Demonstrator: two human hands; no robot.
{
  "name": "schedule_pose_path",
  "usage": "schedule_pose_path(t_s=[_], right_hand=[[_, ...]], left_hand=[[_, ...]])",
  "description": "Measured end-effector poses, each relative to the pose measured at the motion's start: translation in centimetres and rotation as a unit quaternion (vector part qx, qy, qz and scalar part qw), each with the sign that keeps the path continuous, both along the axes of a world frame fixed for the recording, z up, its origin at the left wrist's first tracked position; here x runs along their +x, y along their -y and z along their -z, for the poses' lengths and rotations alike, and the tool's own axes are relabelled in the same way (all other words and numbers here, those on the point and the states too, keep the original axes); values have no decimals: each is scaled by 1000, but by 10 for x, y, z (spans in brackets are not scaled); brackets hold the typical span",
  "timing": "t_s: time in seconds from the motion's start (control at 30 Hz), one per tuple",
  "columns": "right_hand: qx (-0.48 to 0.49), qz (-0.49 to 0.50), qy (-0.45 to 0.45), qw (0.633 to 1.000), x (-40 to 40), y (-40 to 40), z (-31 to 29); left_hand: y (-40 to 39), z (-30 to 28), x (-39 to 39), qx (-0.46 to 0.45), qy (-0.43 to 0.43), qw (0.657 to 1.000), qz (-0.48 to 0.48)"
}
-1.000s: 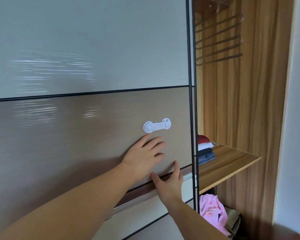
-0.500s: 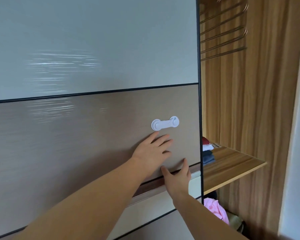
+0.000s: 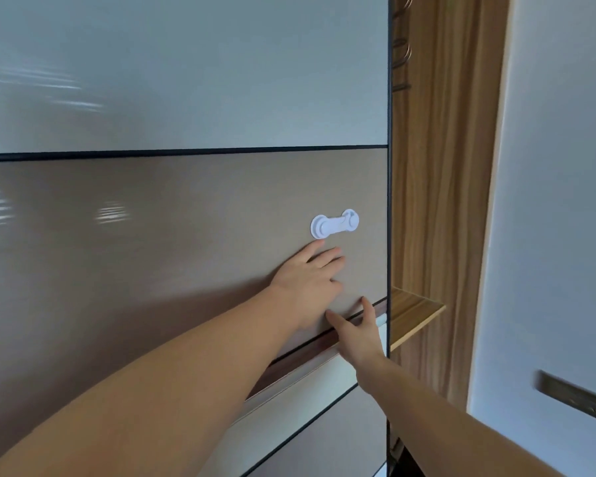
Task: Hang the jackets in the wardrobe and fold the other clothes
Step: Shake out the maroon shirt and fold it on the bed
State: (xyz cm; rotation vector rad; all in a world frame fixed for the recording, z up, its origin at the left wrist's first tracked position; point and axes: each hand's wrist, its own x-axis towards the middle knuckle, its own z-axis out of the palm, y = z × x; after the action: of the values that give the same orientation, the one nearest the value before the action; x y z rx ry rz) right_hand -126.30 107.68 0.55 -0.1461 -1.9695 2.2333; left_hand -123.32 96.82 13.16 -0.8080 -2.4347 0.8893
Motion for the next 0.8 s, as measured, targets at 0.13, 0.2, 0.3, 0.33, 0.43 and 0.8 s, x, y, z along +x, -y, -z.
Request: schedule_pose_path(t_s=[0.13,0.2,0.3,0.33,0.43,0.8], right_hand=[[-26,1,3,1000,-33,-31,6],[-33,2,2,999,-50,-48,9],[-27,8,-5,1000,-76,-78,12],[-23,11,-7,1000,-84,-89,12],[-16,12,-13,1000,-109,-123,11],[-94,-6,46,994,-177,-205,11]], left_hand=[[-33,1,-32,-2,4,1000,8],[-51,1,-47,-2,6,1000,10],[-80,1,-73,1,8,1000,11],[-91,1,-81,1,8,1000,11],[-123,0,-105,-1,9,1000,3],[-211,2,-182,-27,1,1000,-1]])
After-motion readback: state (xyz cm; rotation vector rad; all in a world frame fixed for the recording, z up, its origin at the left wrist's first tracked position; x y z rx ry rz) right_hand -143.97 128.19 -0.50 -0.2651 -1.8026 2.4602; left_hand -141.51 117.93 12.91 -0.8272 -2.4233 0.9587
